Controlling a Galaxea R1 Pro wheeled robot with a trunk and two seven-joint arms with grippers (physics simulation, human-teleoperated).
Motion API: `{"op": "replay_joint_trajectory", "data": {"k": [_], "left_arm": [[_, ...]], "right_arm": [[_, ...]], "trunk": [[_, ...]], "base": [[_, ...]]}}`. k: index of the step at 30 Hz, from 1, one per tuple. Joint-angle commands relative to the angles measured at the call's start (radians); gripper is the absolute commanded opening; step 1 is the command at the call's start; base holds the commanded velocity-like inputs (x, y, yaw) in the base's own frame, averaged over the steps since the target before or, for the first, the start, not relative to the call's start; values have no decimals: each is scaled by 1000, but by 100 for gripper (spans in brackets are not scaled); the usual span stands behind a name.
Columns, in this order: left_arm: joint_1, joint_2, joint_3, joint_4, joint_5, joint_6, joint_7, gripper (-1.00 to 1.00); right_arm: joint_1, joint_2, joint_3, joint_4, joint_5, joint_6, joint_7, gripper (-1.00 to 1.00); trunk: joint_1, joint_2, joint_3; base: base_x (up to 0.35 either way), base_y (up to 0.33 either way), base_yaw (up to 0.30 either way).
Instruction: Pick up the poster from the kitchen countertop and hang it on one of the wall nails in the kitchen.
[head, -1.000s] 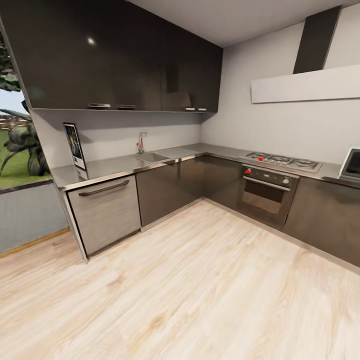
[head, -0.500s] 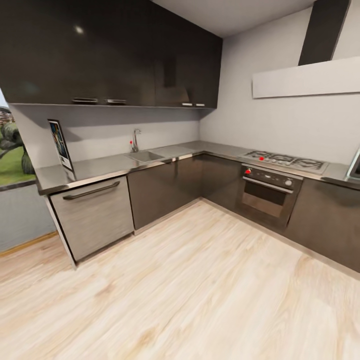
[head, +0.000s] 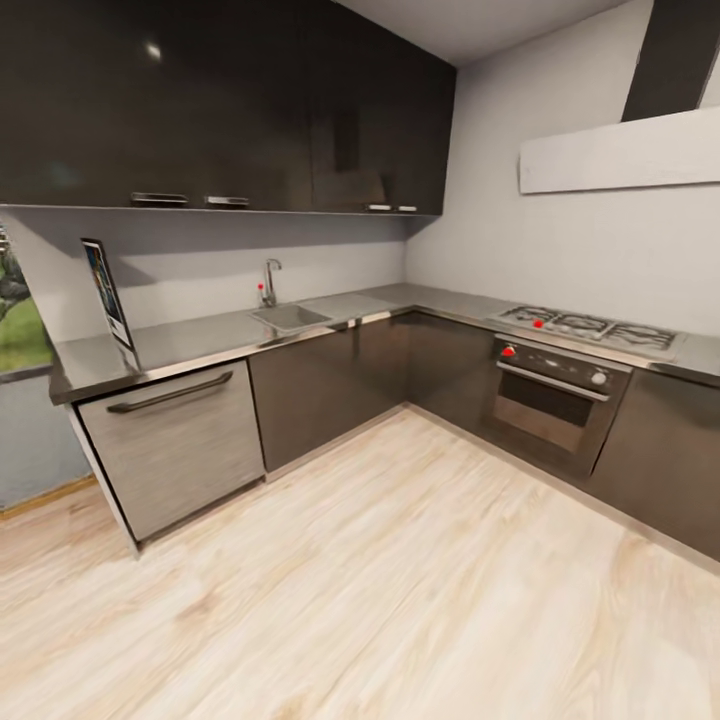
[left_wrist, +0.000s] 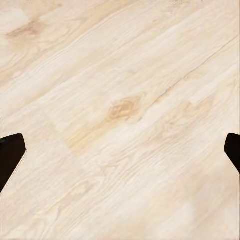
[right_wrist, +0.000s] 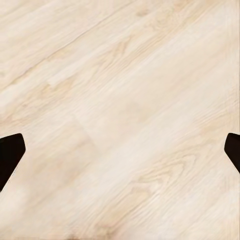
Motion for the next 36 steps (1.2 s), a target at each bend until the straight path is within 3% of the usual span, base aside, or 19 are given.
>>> {"op": "replay_joint_trajectory", "data": {"k": [1,15,36], "left_arm": [[0,-1,3,-1,0,-1,1,100],[0,-1,4,-1,0,-2,1,100],[0,-1,6,-1,0,-4,1,100]], "right_arm": [[-1,0,5,1,0,-3,-1,100],[-1,4,5,1,0,-4,-5,100],[-1,4,5,1,1,-5,-6,100]], "trunk": [[1,0,-1],[1,0,-1],[1,0,-1]], "base": [[331,-8,229],[328,-98,285],[247,-209,294]]}}
